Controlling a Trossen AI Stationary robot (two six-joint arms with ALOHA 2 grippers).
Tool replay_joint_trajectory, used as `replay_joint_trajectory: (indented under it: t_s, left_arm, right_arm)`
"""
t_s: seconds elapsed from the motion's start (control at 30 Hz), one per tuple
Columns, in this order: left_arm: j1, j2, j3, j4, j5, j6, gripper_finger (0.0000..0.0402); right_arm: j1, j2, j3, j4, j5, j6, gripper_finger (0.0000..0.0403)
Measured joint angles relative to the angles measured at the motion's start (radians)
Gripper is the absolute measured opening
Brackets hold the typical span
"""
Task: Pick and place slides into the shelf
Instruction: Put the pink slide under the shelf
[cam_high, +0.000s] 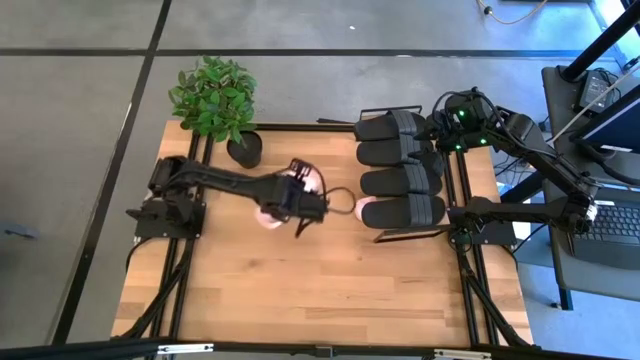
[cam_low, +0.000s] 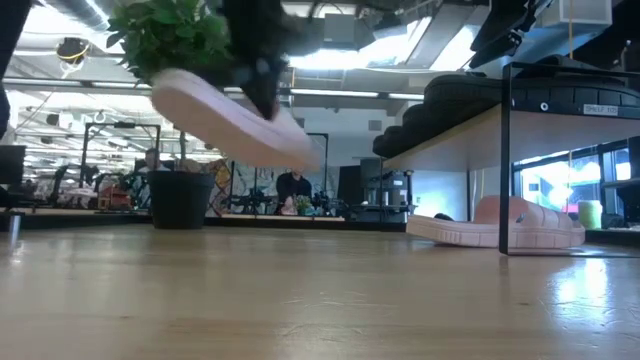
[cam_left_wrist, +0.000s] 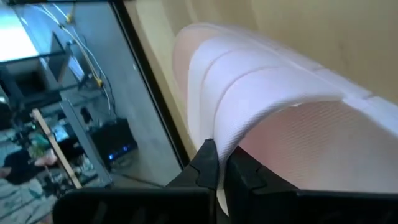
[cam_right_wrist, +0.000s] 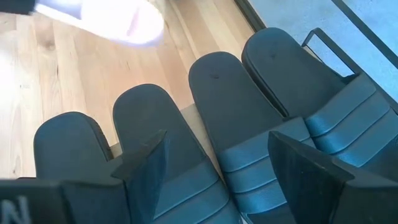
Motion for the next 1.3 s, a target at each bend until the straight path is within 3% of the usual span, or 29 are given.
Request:
replay_joint_trajectory:
  t_s: [0.23, 0.77, 1.3]
  left_arm:
    - [0.11, 0.0, -0.096, 0.335, 0.056, 0.267, 0.0001]
    - [0.208, 0.001, -0.359, 0.851, 0.19, 0.591, 0.0]
    - [0.248, 0.001, -0.395, 0.883, 0.353, 0.569, 0.0017]
  right_arm:
    - [0.0, 0.0, 0.0, 0.0, 0.001, -0.002, 0.0275]
    - [0.0, 0.0, 0.0, 0.001, 0.004, -0.003, 0.0275]
    - [0.0, 0.0, 0.0, 0.003, 0.004, -0.003, 0.0275]
